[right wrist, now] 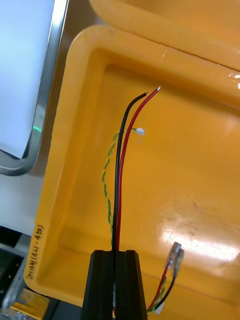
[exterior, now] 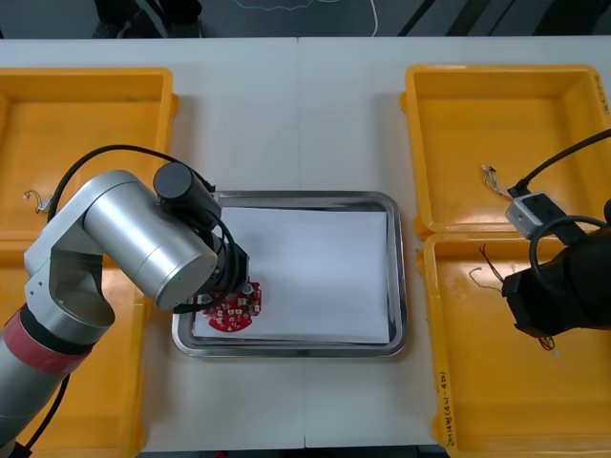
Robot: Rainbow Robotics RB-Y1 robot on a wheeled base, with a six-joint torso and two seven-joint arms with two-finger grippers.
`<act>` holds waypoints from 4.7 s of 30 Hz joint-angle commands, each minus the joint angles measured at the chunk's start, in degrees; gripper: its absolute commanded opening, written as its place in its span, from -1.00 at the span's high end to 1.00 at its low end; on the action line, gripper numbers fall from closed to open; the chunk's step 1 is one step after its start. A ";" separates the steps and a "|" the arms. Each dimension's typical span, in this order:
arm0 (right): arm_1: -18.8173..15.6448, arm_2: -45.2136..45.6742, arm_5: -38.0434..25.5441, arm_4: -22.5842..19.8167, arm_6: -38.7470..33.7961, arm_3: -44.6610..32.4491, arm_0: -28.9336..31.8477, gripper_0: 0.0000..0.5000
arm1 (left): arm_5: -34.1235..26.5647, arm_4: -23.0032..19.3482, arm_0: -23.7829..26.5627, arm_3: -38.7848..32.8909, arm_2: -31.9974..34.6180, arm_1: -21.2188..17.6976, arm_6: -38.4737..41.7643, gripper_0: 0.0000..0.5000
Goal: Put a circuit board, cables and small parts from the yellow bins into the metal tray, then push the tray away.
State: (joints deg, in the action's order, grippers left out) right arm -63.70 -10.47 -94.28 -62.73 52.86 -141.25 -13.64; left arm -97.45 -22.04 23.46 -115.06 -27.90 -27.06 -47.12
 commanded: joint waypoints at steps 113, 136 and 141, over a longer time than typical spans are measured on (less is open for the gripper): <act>32.41 -46.75 -0.02 27.83 21.85 21.02 -34.61 1.00 | -6.52 -26.30 15.39 22.86 39.85 -25.76 -33.30 -0.99; 33.64 -56.33 9.82 33.46 24.40 27.00 -35.84 1.00 | 9.83 -25.95 22.60 45.98 27.10 -28.84 -50.44 -0.99; 33.99 -57.38 10.88 33.55 24.58 28.58 -36.63 1.00 | 12.81 -26.03 22.60 48.17 24.64 -29.19 -50.97 -0.99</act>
State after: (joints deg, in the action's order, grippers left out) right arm -31.05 -66.46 -84.11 -29.86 75.87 -112.85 -47.57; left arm -86.58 -48.47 43.34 -67.74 -1.36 -52.67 -93.82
